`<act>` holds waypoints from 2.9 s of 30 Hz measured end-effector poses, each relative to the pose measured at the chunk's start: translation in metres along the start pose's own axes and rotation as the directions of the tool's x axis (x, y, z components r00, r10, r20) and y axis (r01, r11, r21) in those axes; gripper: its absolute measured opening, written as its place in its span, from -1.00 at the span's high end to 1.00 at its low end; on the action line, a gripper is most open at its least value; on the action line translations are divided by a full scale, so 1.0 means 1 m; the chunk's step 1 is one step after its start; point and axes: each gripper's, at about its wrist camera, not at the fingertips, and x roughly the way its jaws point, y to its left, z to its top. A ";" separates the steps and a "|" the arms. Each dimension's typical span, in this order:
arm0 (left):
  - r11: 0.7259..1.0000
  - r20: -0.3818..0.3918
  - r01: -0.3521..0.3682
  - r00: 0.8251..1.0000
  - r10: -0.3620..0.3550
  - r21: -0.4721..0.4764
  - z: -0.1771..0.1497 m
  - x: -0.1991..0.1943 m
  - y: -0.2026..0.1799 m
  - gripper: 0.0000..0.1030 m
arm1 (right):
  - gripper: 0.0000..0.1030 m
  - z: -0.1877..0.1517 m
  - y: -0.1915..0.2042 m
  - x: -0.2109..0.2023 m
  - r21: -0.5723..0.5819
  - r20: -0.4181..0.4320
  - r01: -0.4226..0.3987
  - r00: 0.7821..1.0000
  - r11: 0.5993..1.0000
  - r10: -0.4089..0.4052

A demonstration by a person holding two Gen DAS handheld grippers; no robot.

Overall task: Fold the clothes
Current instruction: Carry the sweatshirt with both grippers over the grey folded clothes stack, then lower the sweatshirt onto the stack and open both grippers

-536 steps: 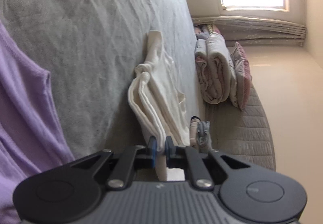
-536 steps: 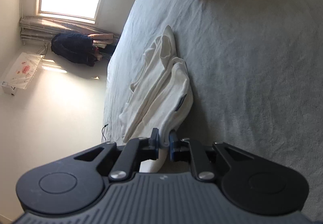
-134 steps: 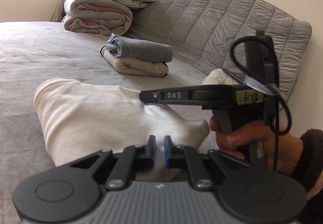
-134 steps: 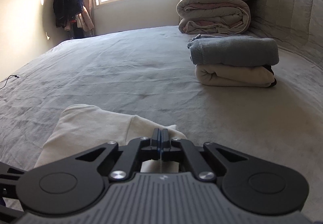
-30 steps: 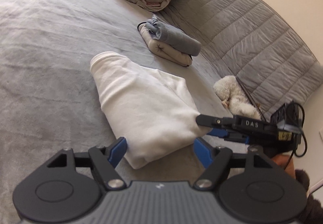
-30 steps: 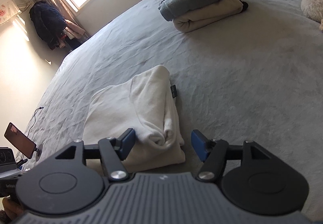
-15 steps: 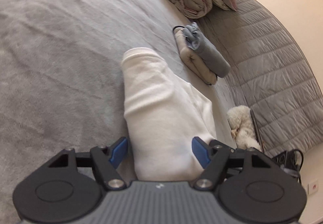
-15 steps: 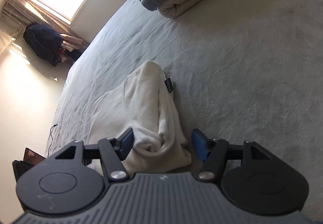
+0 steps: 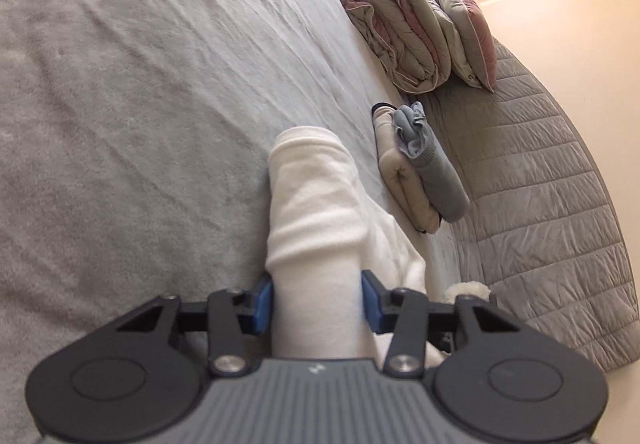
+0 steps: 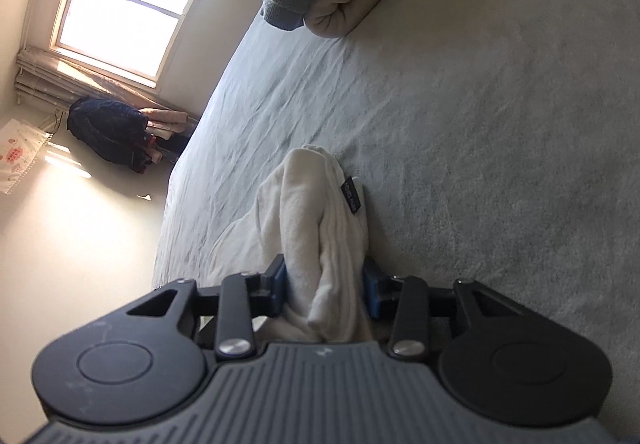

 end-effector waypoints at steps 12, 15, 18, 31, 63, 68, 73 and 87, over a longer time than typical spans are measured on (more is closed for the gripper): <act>0.998 0.069 -0.035 0.997 0.031 0.052 0.024 -0.015 -0.054 0.28 | 0.29 0.025 0.025 -0.018 0.041 0.019 -0.076 0.997 0.996 0.075; 0.998 0.080 -0.018 0.997 0.013 0.063 0.038 -0.013 -0.077 0.28 | 0.29 0.044 0.037 -0.025 0.045 0.038 -0.099 0.995 0.994 0.097; 0.996 0.095 -0.001 0.995 -0.008 0.093 0.051 -0.007 -0.104 0.28 | 0.29 0.062 0.049 -0.033 0.048 0.057 -0.122 0.991 0.991 0.119; 0.989 0.103 0.072 0.991 -0.086 0.132 0.105 0.061 -0.178 0.28 | 0.29 0.170 0.088 -0.044 -0.006 0.144 -0.138 0.980 0.990 0.137; 0.990 0.038 0.023 0.999 -0.028 0.137 0.150 0.257 -0.210 0.07 | 0.00 0.302 0.010 -0.012 -0.161 0.342 0.113 0.938 0.980 -0.052; 0.972 0.157 -0.014 0.987 -0.024 0.234 0.157 0.237 -0.230 0.08 | -0.01 0.302 0.024 -0.032 -0.227 0.441 0.152 0.897 0.962 -0.037; 0.932 0.189 0.025 0.977 -0.099 0.362 0.141 0.233 -0.247 0.40 | 0.36 0.282 0.042 -0.027 -0.375 0.496 0.220 0.868 0.900 -0.006; 0.863 0.143 0.100 0.970 -0.194 0.495 0.077 0.255 -0.190 0.94 | 0.48 0.228 -0.001 0.014 -0.464 0.570 0.418 0.816 0.781 -0.098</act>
